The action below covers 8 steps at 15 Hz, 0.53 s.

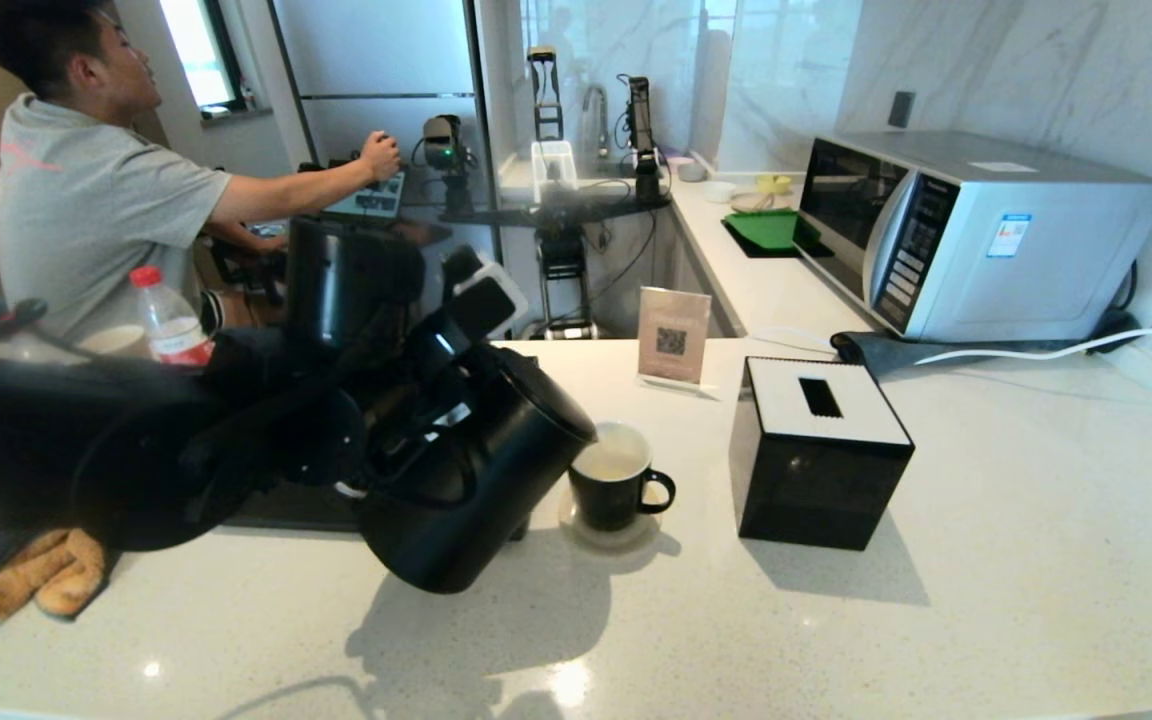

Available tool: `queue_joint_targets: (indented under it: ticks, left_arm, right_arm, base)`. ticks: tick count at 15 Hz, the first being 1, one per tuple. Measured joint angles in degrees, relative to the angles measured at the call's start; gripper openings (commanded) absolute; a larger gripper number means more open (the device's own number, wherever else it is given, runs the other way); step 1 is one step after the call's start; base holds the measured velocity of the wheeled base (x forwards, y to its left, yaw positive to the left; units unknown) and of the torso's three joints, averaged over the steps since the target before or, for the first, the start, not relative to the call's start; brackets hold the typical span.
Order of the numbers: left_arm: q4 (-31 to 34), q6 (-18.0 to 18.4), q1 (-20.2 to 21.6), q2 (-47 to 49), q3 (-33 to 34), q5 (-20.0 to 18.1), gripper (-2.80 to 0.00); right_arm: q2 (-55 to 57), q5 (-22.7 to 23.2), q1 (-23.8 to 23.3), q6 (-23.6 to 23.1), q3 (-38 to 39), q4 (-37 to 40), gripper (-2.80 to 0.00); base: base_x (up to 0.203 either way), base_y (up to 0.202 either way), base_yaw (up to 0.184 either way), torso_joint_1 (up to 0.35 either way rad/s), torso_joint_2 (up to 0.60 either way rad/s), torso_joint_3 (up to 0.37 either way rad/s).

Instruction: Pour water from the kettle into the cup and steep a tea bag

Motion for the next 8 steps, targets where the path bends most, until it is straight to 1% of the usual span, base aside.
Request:
queue_joint_targets:
  ticks: [8]
  left_arm:
    - [0.06, -0.05, -0.32, -0.05, -0.18, 0.05, -2.80]
  right_arm:
    - [0.00, 0.00, 0.00, 0.00, 0.00, -0.02, -2.80]
  base:
    - [0.000, 0.000, 0.000, 0.000, 0.00, 0.000]
